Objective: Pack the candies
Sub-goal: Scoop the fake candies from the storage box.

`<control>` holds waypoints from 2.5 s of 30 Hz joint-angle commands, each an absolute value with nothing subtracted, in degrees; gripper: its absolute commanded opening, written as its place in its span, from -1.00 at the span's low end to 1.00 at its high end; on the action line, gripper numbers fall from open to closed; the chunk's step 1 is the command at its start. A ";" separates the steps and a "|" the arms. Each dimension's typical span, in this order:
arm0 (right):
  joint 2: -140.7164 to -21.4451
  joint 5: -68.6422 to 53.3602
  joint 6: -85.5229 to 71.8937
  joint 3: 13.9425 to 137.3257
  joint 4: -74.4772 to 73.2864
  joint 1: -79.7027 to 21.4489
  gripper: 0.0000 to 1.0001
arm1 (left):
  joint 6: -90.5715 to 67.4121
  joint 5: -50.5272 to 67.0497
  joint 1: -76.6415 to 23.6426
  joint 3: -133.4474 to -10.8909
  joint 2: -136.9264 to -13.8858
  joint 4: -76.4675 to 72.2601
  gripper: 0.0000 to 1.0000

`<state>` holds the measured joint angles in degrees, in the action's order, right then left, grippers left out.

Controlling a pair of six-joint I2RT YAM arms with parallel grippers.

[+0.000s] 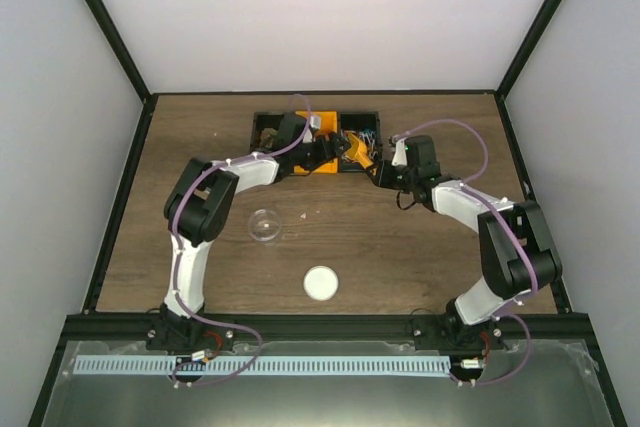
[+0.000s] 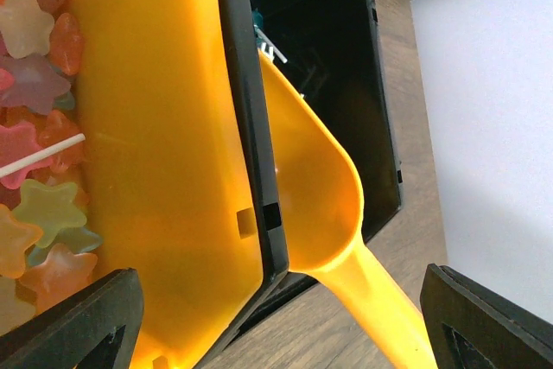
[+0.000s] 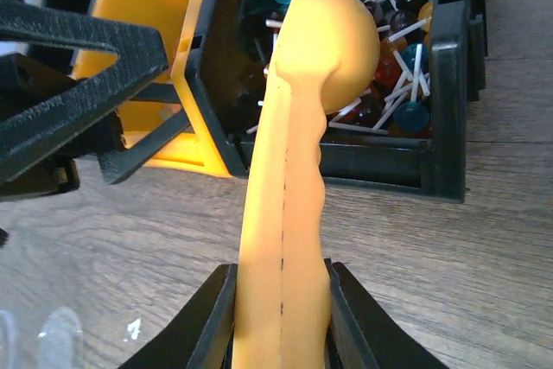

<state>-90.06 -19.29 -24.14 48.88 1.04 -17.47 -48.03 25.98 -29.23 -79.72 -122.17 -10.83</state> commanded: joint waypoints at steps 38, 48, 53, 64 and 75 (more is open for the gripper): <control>-77.55 -39.65 -49.48 34.29 19.19 -7.85 -0.99 | -47.70 26.35 -28.83 -77.23 -113.89 -12.68 0.83; -75.30 -39.50 -53.57 30.52 23.28 -5.47 -0.99 | -47.81 26.81 -28.83 -77.16 -113.07 -12.23 0.83; -74.06 -38.96 -54.08 30.21 23.91 -4.43 -0.99 | -47.97 26.84 -28.83 -77.08 -113.27 -12.47 0.83; -73.12 -43.63 -56.28 28.69 28.46 -3.79 -0.99 | -47.88 27.47 -28.83 -76.83 -110.20 -12.31 0.83; -64.39 -50.20 -51.82 26.43 19.04 -3.85 -0.99 | -45.25 19.89 -25.32 -73.06 -101.41 -3.32 0.83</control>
